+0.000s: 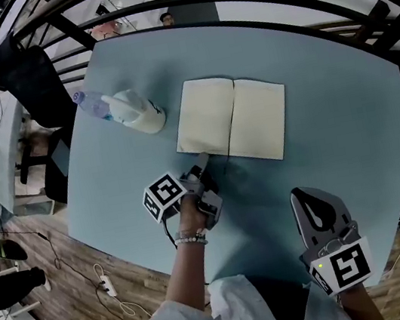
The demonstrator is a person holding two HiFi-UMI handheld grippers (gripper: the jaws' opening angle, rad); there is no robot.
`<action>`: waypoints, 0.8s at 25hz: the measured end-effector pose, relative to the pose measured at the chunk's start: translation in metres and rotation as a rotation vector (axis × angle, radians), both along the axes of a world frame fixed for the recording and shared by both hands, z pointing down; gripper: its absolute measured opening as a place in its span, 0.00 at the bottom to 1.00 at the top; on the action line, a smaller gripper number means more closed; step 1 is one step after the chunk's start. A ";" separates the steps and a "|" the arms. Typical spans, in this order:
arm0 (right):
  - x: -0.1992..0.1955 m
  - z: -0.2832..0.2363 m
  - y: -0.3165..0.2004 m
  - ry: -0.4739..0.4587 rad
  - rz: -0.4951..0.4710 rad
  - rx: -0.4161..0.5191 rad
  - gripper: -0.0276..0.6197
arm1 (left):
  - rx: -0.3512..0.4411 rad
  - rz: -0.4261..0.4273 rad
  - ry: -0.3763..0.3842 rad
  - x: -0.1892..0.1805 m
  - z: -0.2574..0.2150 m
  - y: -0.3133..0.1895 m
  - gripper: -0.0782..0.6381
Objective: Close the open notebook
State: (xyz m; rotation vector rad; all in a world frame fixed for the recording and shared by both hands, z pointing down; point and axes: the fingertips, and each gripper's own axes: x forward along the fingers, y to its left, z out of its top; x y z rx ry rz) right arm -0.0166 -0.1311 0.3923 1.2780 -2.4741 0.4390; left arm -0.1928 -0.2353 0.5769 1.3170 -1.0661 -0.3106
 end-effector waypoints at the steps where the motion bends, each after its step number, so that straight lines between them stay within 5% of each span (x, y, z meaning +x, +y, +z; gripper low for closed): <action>1: 0.000 0.000 0.000 -0.001 0.001 -0.001 0.05 | 0.011 0.003 -0.010 0.000 -0.002 0.000 0.13; 20: 0.001 -0.001 0.003 0.010 0.001 -0.001 0.05 | 0.181 0.142 -0.184 0.011 -0.027 -0.002 0.11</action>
